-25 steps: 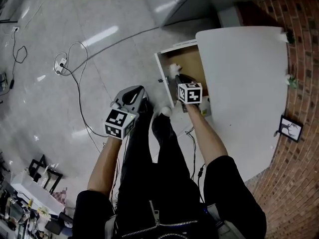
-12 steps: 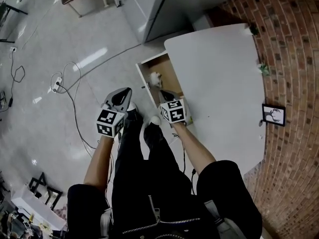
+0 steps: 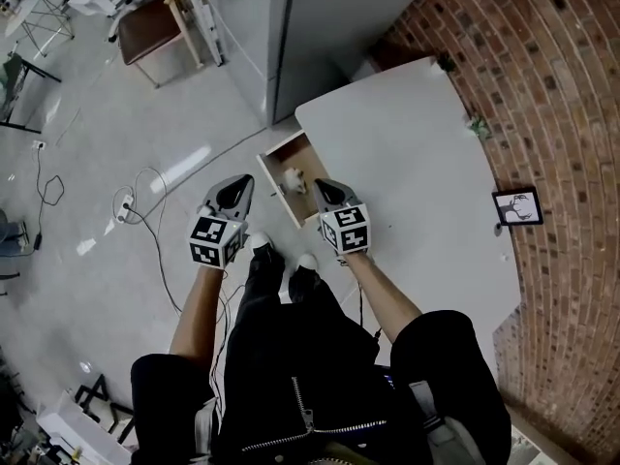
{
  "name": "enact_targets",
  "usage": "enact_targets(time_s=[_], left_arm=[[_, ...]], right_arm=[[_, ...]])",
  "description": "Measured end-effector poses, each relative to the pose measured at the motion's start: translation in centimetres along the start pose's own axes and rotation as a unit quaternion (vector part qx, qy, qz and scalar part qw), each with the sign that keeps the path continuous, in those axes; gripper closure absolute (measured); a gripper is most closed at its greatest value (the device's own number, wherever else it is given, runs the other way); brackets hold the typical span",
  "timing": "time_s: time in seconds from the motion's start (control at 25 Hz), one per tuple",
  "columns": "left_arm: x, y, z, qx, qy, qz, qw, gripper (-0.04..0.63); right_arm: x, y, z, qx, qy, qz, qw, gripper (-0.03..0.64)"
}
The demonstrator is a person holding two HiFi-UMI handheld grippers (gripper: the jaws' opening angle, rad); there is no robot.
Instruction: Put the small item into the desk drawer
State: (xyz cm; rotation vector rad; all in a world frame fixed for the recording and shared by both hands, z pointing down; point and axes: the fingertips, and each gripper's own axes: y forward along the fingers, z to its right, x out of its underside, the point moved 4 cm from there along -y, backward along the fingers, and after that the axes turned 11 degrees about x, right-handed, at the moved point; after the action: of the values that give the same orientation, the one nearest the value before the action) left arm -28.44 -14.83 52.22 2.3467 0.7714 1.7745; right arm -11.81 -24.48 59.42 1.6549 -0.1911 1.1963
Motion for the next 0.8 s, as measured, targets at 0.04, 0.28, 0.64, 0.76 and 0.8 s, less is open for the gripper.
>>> enact_targets(time_s=[0.04, 0.28, 0.64, 0.76, 0.8], left_arm=[[-0.8, -0.2, 0.3, 0.000, 0.008, 0.005, 1.0000, 0.574], [-6.5, -1.5, 1.6, 0.000, 0.058, 0.046, 0.9972, 0.574], [-11.5, -4.4, 4.5, -0.002, 0.111, 0.099, 0.9889, 0.574], [-12.3, -4.8, 4.7, -0.006, 0.119, 0.111, 0.9866, 0.574], [-12.5, -5.0, 4.7, -0.007, 0.122, 0.114, 0.9859, 0.574]], right_arm=[[-0.9, -0.7, 0.1, -0.001, 0.006, 0.013, 1.000, 0.612], [-7.2, -5.2, 0.5, 0.005, 0.019, 0.105, 0.994, 0.612], [-12.6, -11.9, 0.9, 0.016, 0.014, 0.198, 0.980, 0.612], [-13.4, -13.3, 1.1, 0.017, 0.015, 0.217, 0.976, 0.612], [-13.7, -13.7, 1.1, 0.019, 0.015, 0.224, 0.974, 0.612]])
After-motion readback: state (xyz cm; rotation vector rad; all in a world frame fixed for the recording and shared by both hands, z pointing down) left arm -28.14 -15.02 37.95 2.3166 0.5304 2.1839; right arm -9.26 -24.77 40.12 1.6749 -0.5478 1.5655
